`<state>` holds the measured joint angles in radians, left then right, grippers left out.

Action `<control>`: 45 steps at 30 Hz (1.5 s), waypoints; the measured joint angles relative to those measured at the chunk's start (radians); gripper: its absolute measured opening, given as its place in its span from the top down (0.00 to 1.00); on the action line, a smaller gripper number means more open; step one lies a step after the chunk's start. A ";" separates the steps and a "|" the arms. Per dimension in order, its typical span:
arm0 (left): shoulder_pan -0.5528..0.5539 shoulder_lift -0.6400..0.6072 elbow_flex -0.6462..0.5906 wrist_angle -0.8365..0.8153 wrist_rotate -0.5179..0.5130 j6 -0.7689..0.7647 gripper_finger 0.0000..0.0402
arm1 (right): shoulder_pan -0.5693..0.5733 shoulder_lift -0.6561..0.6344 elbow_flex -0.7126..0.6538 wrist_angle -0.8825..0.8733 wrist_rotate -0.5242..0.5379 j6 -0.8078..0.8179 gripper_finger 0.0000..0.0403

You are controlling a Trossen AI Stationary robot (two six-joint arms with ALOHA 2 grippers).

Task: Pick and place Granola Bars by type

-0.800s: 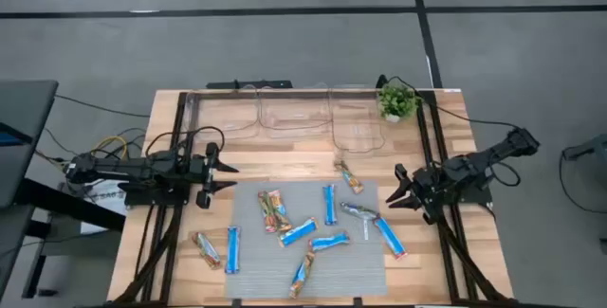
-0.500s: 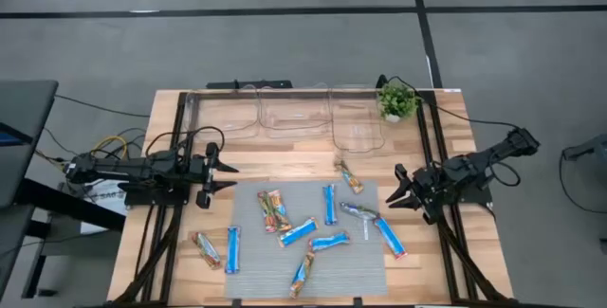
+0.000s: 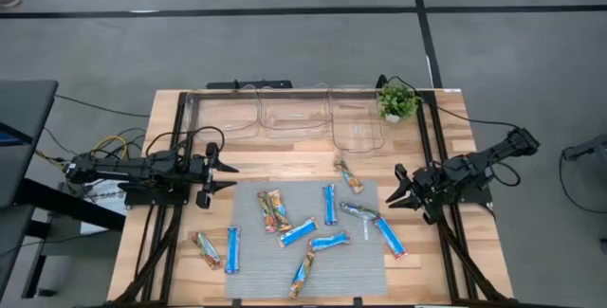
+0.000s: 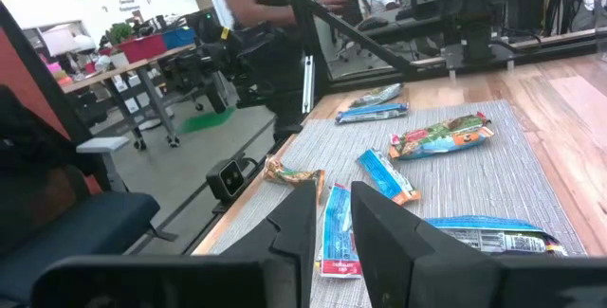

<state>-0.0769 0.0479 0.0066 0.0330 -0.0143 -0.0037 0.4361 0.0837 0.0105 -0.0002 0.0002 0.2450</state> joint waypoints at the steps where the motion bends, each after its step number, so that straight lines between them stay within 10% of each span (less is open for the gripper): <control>1: 0.000 0.000 0.000 0.000 0.000 0.000 0.61 | 0.000 0.000 0.000 0.000 0.000 0.000 0.85; 38: 0.000 0.000 0.000 0.002 -0.010 0.050 0.61 | 0.000 0.000 0.000 0.000 0.000 0.000 0.85; 45: 0.000 0.000 0.000 0.010 0.067 -0.355 0.61 | 0.000 0.000 0.000 0.000 0.000 0.000 0.85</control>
<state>-0.0769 0.0477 0.0064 0.0427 0.0526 -0.3589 0.4358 0.0841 0.0105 -0.0002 0.0004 0.2449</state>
